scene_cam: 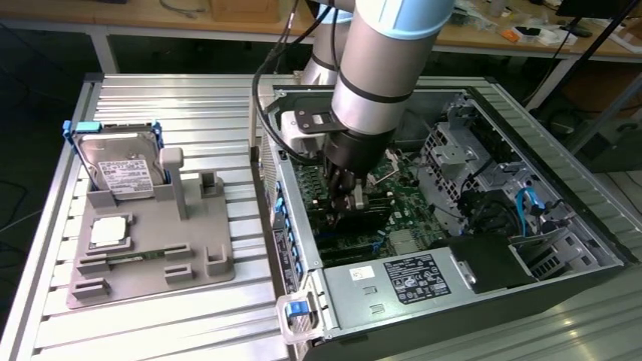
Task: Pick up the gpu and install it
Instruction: 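Press down on the gpu until it lock into place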
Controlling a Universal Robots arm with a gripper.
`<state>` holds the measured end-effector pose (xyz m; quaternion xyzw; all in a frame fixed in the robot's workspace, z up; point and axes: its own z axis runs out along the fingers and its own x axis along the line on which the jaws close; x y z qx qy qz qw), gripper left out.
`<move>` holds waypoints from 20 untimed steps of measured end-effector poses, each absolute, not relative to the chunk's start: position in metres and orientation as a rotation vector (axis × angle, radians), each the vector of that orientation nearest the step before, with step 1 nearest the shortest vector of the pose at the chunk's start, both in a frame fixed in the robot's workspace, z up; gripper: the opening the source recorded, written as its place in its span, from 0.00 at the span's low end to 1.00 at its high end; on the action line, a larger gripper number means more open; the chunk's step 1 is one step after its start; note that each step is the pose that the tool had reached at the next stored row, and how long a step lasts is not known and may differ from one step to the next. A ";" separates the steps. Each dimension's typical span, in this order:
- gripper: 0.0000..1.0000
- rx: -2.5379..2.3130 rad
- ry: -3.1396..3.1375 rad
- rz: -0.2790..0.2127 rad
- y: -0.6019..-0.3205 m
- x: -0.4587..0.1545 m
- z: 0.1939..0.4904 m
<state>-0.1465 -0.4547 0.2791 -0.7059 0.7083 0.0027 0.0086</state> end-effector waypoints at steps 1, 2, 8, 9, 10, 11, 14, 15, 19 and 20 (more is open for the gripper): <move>0.11 -2.205 2.213 0.008 -0.455 -0.148 0.279; 0.11 -2.205 2.213 0.007 -0.455 -0.150 0.279; 0.11 -2.203 2.211 0.003 -0.455 -0.159 0.279; 0.11 -2.203 2.210 0.002 -0.455 -0.161 0.279; 0.11 -2.202 2.210 0.002 -0.455 -0.163 0.279; 0.11 -2.202 2.210 0.001 -0.455 -0.164 0.279; 0.11 -2.202 2.209 0.001 -0.455 -0.166 0.278; 0.11 -2.202 2.210 0.001 -0.455 -0.166 0.277; 0.11 -2.202 2.210 0.001 -0.455 -0.167 0.276; 0.11 -2.202 2.210 0.001 -0.455 -0.167 0.276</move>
